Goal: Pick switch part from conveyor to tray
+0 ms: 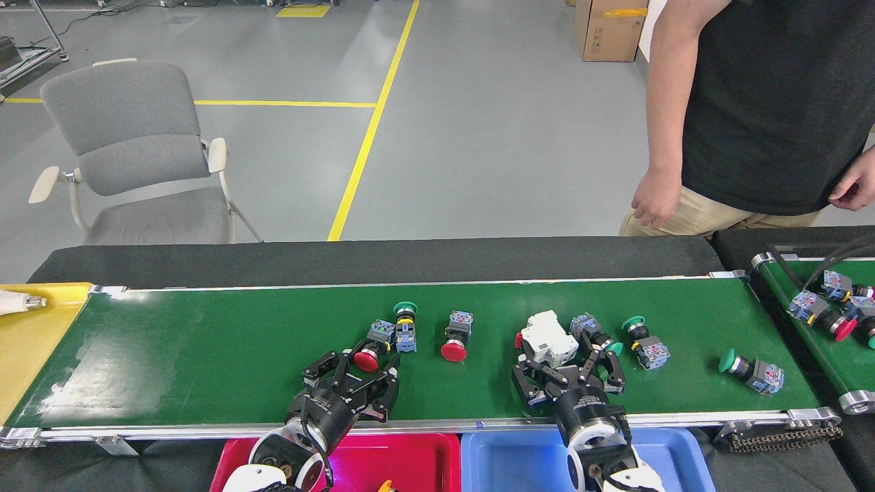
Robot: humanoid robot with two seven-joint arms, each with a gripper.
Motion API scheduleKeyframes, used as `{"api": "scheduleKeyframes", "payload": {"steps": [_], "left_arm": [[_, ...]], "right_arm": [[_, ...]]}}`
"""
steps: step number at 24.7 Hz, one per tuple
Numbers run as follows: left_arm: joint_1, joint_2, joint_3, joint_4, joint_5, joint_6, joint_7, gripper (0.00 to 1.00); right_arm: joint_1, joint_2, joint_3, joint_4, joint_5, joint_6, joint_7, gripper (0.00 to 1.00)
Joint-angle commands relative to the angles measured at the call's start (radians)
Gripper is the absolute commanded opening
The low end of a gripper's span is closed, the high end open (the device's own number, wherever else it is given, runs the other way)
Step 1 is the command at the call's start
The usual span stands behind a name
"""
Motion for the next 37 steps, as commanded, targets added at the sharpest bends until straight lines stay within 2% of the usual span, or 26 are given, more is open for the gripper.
{"api": "scheduleKeyframes", "payload": {"steps": [1,3,5,7,8,9,10,11,13,15,16,18,19,20,21,22,23,24,26,29,30,32,35,37], "left_arm": [[-0.004,0.007,0.002,-0.016,0.001,-0.014,0.059,0.06],[0.039,0.013,-0.002,-0.08,0.009,-0.043,0.071,0.04],[0.127,0.038,0.004,-0.243,0.026,-0.164,0.064,0.05],[0.248,0.07,0.005,-0.428,0.029,-0.319,0.053,0.13],[0.32,0.085,0.007,-0.511,0.035,-0.397,0.051,0.24],[0.365,0.088,0.008,-0.547,0.038,-0.429,0.05,0.41],[0.377,0.088,0.008,-0.542,0.036,-0.429,0.048,0.69],[0.388,0.087,0.007,-0.539,0.029,-0.429,0.048,0.9],[0.411,0.093,0.007,-0.537,0.033,-0.429,0.048,0.98],[0.452,0.093,0.016,-0.539,0.035,-0.429,0.05,0.99],[0.472,0.09,0.04,-0.539,0.036,-0.429,0.051,0.99],[0.484,0.077,0.09,-0.54,0.036,-0.416,0.051,0.99],[0.492,0.07,0.125,-0.54,0.036,-0.374,0.051,0.99],[0.498,0.054,0.166,-0.539,0.036,-0.285,0.053,0.99],[0.503,0.039,0.205,-0.539,0.036,-0.179,0.056,0.99],[0.504,0.033,0.237,-0.537,0.036,-0.07,0.062,0.99],[0.503,0.036,0.275,-0.536,0.039,0.011,0.064,0.99],[0.501,0.039,0.318,-0.533,0.041,0.057,0.064,0.99],[0.498,0.039,0.378,-0.522,0.05,0.054,0.064,0.99],[0.489,0.042,0.384,-0.52,0.055,0.04,0.064,0.99],[0.489,0.041,0.384,-0.524,0.052,0.02,0.062,0.99],[0.478,0.033,0.373,-0.534,0.05,-0.032,0.059,0.99],[0.372,0.018,0.304,-0.516,0.033,-0.037,0.047,0.99],[0.314,0.015,0.249,-0.482,0.024,-0.037,0.019,0.99]], "right_arm": [[-0.025,-0.001,0.016,0.002,0.001,0.003,0.0,0.61],[-0.023,-0.006,0.025,0.0,0.003,0.003,0.0,0.28],[-0.017,-0.006,0.025,-0.001,0.003,0.001,0.0,0.16],[-0.013,-0.006,0.025,-0.004,0.001,0.0,0.0,0.1],[-0.01,-0.009,0.027,-0.014,0.0,-0.002,-0.002,0.09],[-0.005,-0.014,0.027,-0.038,0.0,-0.008,-0.006,0.09],[0.009,-0.024,0.027,-0.09,-0.002,-0.013,-0.01,0.09],[0.039,-0.043,0.028,-0.156,-0.002,-0.019,-0.01,0.09],[0.125,-0.086,0.028,-0.301,-0.003,-0.074,-0.01,0.09],[0.25,-0.144,0.022,-0.452,-0.008,-0.158,-0.013,0.1],[0.325,-0.173,0.018,-0.518,-0.014,-0.203,-0.022,0.11],[0.447,-0.213,0.012,-0.566,-0.031,-0.267,-0.071,0.14],[0.492,-0.233,0.005,-0.564,-0.034,-0.295,-0.12,0.18],[0.533,-0.253,0.001,-0.564,-0.034,-0.318,-0.177,0.27],[0.564,-0.273,-0.001,-0.564,-0.036,-0.335,-0.224,0.44],[0.592,-0.284,-0.001,-0.564,-0.036,-0.338,-0.257,0.81],[0.607,-0.282,-0.001,-0.564,-0.036,-0.335,-0.264,1.0],[0.612,-0.282,-0.002,-0.563,-0.036,-0.33,-0.26,1.0],[0.612,-0.264,-0.024,-0.56,-0.037,-0.281,-0.249,1.0],[0.59,-0.147,-0.045,-0.558,-0.034,-0.036,-0.177,1.0],[0.586,-0.133,-0.045,-0.56,-0.034,0.02,-0.146,1.0],[0.587,-0.133,-0.045,-0.56,-0.034,0.033,-0.126,1.0],[0.576,-0.126,-0.045,-0.558,-0.034,0.033,-0.118,1.0],[0.524,-0.123,-0.044,-0.548,-0.031,0.041,-0.114,1.0]]}}
